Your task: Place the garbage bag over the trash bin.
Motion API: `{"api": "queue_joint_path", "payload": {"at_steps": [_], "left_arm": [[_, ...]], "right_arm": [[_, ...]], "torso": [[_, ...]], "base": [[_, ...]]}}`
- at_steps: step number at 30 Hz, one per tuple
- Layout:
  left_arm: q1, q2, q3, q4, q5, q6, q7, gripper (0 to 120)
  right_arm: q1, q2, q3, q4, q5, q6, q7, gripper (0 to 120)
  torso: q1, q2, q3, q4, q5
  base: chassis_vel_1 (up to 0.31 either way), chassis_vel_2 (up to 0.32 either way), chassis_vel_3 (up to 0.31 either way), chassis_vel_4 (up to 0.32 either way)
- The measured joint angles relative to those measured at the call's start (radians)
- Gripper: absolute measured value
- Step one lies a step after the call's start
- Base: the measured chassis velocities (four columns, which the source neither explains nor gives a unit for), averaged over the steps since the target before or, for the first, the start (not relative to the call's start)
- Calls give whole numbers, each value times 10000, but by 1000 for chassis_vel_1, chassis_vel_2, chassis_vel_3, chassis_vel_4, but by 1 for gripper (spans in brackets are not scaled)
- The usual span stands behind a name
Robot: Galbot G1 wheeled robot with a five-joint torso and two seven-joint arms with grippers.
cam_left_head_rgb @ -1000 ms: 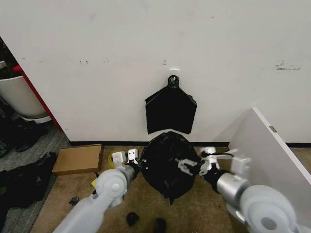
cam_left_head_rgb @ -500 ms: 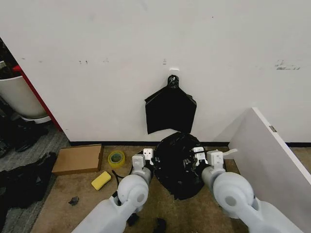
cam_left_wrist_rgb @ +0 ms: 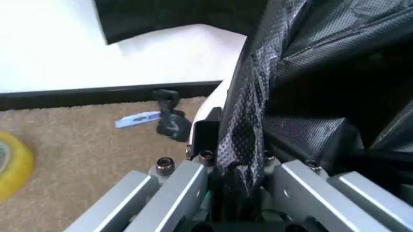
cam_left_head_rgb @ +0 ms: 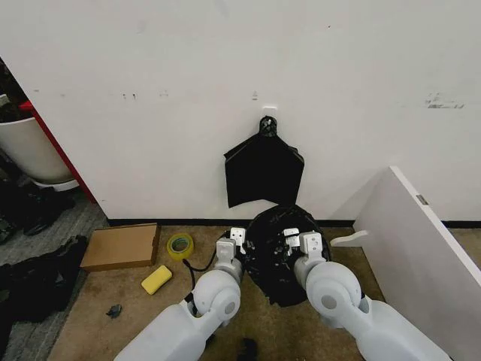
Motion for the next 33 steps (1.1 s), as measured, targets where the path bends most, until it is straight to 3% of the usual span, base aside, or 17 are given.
{"api": "queue_joint_path", "payload": {"at_steps": [9, 33], "left_arm": [[128, 139, 201, -325, 409, -20, 406, 0], [497, 507, 12, -759, 992, -215, 755, 0]], "right_arm": [[659, 992, -483, -1831, -496, 332, 314, 0], [734, 711, -629, -2818, -1727, -109, 53, 0]], "torso": [[1, 0, 0, 4, 0], [0, 0, -1, 0, 2]], "base": [[0, 0, 0, 0], [0, 0, 0, 0]]}}
